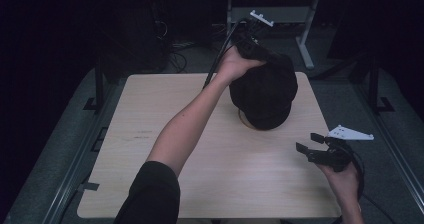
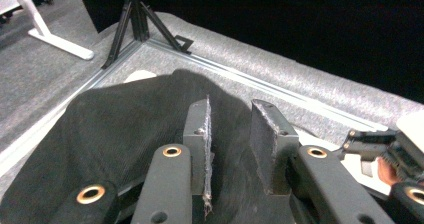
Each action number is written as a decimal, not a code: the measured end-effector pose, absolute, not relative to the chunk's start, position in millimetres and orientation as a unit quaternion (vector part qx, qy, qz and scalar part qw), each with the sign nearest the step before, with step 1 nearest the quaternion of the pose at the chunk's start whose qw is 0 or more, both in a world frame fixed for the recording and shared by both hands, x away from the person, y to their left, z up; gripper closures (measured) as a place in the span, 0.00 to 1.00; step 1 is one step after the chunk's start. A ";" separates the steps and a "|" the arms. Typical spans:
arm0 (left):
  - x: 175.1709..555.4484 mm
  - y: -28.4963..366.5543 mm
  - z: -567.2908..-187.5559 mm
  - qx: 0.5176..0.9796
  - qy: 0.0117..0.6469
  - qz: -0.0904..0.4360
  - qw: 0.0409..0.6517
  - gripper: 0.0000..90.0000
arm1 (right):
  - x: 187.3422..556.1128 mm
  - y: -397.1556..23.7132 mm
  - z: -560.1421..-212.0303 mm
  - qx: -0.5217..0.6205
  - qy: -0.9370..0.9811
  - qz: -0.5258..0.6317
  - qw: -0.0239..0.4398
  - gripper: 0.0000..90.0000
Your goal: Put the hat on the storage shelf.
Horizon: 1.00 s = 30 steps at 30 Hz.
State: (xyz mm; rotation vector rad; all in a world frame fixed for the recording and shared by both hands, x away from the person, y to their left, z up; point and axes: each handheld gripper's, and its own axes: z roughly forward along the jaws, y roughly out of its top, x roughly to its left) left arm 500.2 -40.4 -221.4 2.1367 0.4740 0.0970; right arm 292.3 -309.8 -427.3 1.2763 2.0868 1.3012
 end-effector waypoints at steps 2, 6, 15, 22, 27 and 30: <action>499.3 -37.5 -222.8 0.866 0.194 0.039 0.459 0.76 | 292.1 -310.2 -427.3 0.454 0.740 0.461 0.186 0.28; 495.9 -30.8 -223.6 0.868 0.193 0.044 0.455 0.74 | 292.1 -309.9 -428.1 0.455 0.740 0.460 0.185 0.28; 482.4 -12.2 -223.1 0.866 0.189 0.053 0.461 0.69 | 292.6 -307.6 -428.8 0.453 0.743 0.455 0.189 0.28; 468.6 6.5 -228.8 0.864 0.189 0.060 0.463 0.66 | 292.9 -304.2 -430.0 0.452 0.746 0.450 0.191 0.27; 461.7 18.9 -232.0 0.860 0.197 0.062 0.467 0.65 | 292.6 -302.2 -429.7 0.451 0.746 0.448 0.196 0.27; 456.8 28.0 -233.5 0.857 0.202 0.063 0.469 0.63 | 292.4 -300.8 -429.4 0.450 0.746 0.450 0.198 0.26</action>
